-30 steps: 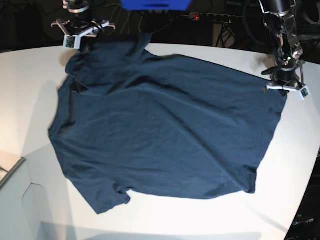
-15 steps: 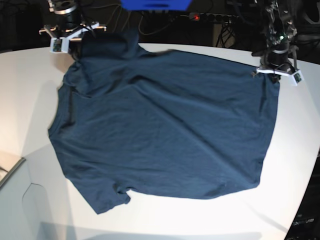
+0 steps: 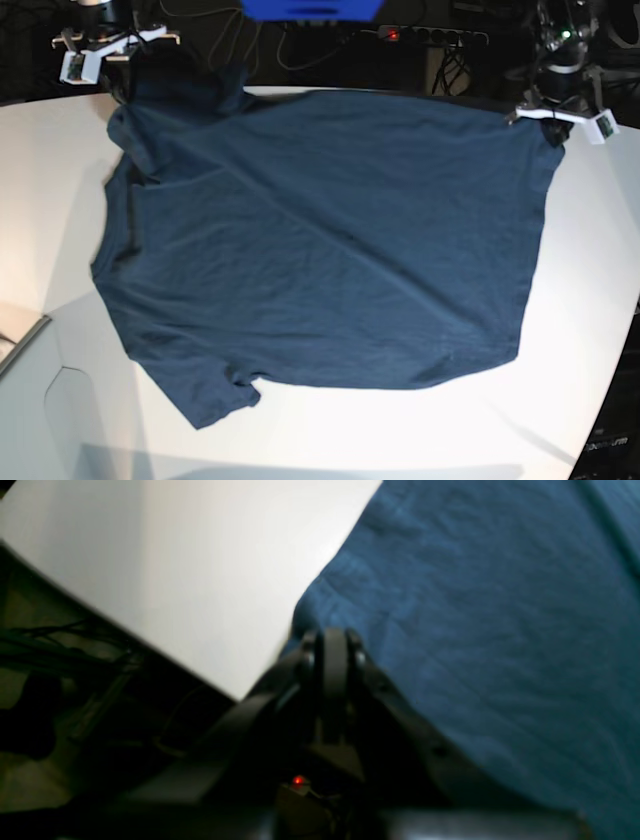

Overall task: Layout the t-shirt on the table in an organized manner, then fold the t-shirt properly
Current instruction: 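Grasp the shirt's shoulder corners with both grippers, then lift the shoulder corners with both grippers and fold them over the shirt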

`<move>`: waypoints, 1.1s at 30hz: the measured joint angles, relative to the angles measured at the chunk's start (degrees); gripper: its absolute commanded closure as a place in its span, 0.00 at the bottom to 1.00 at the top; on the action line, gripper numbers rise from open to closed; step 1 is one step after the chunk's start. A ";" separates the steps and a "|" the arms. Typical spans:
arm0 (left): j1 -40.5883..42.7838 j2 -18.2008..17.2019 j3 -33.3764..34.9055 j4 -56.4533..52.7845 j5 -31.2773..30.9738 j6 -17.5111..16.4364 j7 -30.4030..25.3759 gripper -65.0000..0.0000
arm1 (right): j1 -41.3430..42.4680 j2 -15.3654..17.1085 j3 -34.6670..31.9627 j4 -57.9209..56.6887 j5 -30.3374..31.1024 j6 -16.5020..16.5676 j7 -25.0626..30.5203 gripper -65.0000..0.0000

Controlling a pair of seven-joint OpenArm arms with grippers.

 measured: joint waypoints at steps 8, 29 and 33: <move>2.99 0.02 -3.80 4.07 -4.96 -0.04 0.31 1.00 | -3.82 0.09 -1.20 -0.09 0.02 0.17 7.45 1.00; 2.80 -0.28 -7.10 4.81 -4.57 -0.28 0.44 1.00 | -2.73 -0.02 -4.50 -6.69 3.21 0.20 15.43 1.00; 1.64 -1.01 -9.14 4.83 -4.57 -0.20 0.61 1.00 | -1.86 0.00 -4.50 -6.60 3.04 0.15 15.87 1.00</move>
